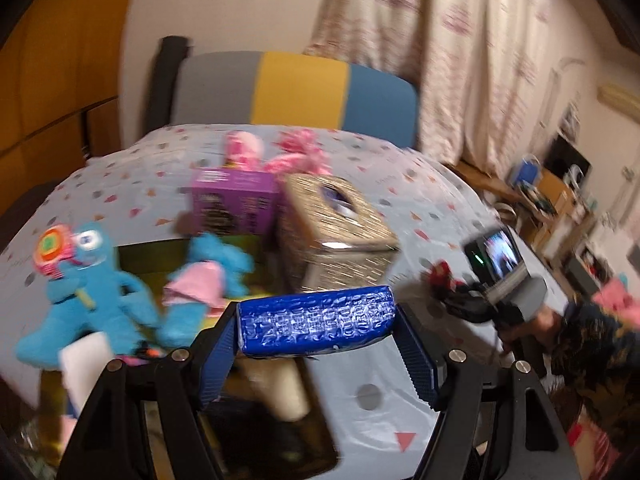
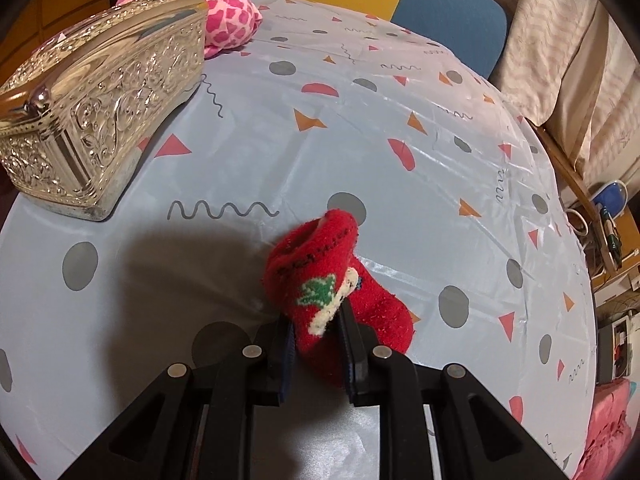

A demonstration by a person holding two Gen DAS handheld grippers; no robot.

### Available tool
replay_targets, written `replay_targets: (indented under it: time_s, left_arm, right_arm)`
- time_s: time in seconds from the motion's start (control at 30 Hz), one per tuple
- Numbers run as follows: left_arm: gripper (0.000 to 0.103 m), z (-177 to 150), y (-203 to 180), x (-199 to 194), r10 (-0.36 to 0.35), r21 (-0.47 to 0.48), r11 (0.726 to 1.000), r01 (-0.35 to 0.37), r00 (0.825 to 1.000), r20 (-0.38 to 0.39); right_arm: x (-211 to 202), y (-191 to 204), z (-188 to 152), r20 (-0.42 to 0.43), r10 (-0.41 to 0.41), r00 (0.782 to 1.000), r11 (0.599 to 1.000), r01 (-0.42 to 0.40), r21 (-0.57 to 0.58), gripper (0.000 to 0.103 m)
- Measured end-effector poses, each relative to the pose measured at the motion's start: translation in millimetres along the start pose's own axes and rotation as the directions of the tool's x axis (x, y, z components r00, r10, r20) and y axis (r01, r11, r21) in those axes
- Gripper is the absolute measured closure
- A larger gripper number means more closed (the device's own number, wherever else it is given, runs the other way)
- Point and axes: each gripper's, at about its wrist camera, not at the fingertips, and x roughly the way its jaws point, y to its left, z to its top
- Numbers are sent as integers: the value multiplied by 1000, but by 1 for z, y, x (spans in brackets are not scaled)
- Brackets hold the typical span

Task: Organize soft objects
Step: 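Carry the blue tissue pack into the gold tray and open the left gripper while the right holds the sock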

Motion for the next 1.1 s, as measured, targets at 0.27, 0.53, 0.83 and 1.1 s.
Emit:
replay_targets:
  time_s: [0.27,0.53,0.83,1.1]
  left_arm:
    - [29,14,116,-36,170,-284,947,-151,984,44]
    - [29,-1,157,-23,129,-408,903,-136,991,-44]
    - [28,14,157,31,124,-388,908,-158,986,-113]
    - [16,-1,144,55,188,-293,929,-227,970,-156]
  right_arm:
    - [1,2,1,7,-20,1000,999,20,-45,83]
    - [3,3,3,16,-29,999,997,30,-71,83]
    - [2,6,1,20,-38,999,996,39,-85,83]
    - [2,7,0,23,-45,999,994,47,-97,83]
